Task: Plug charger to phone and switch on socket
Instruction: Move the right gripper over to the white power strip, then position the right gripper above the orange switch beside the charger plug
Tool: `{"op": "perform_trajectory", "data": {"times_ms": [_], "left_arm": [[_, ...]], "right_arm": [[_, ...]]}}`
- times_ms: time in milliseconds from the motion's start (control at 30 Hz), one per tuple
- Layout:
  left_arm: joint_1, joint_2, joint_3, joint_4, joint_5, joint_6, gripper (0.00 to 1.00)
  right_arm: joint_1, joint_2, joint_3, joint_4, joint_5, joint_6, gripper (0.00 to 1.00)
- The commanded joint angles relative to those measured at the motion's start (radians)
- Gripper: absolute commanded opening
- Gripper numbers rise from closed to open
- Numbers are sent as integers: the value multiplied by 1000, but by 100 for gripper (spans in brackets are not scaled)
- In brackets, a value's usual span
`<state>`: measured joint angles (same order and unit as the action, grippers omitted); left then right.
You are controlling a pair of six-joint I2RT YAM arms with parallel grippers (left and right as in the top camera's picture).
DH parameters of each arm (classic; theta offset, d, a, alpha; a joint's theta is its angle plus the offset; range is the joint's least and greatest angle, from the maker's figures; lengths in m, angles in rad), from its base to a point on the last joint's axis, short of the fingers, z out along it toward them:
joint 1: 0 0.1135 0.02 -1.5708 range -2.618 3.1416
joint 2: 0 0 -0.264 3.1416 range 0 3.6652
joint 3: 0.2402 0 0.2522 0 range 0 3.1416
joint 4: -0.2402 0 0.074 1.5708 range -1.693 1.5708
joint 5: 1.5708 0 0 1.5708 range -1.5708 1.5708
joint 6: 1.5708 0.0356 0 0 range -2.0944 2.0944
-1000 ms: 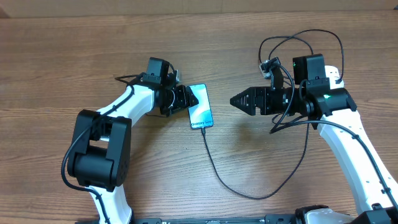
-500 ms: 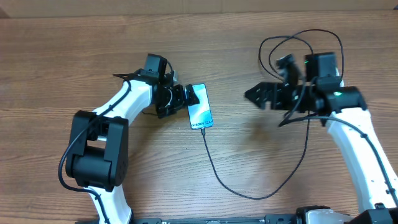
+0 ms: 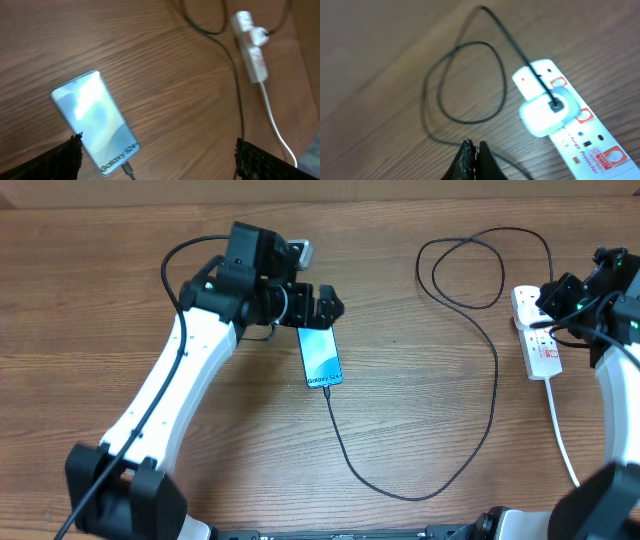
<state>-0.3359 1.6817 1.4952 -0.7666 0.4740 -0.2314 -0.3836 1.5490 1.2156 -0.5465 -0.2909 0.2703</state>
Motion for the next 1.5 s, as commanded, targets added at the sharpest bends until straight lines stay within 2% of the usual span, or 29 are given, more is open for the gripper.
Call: {"op": "perform_trajectory", "data": {"times_ms": [0, 267, 567, 933, 1000, 1100, 1467], "left_arm": [[-35, -45, 14, -13, -2, 53, 100], [-80, -56, 14, -76, -3, 79, 100], [-84, -55, 14, -71, -7, 80, 100], [-84, -55, 14, -65, -14, 82, 100], [-84, -55, 14, -61, -14, 82, 99], [-84, -55, 14, -56, -14, 82, 100], [-84, -53, 14, -22, -14, 82, 100]], "right_arm": [[-11, 116, 69, -1, 44, 45, 4], [-65, 377, 264, -37, 51, 45, 4], [-116, 488, 286, -27, 50, 44, 4], [-122, 405, 351, -165, -138, -113, 4], [-128, 361, 351, -168, -136, -109, 4], [-155, 283, 351, -171, -10, 16, 4], [-206, 262, 343, -177, 67, 36, 4]]}}
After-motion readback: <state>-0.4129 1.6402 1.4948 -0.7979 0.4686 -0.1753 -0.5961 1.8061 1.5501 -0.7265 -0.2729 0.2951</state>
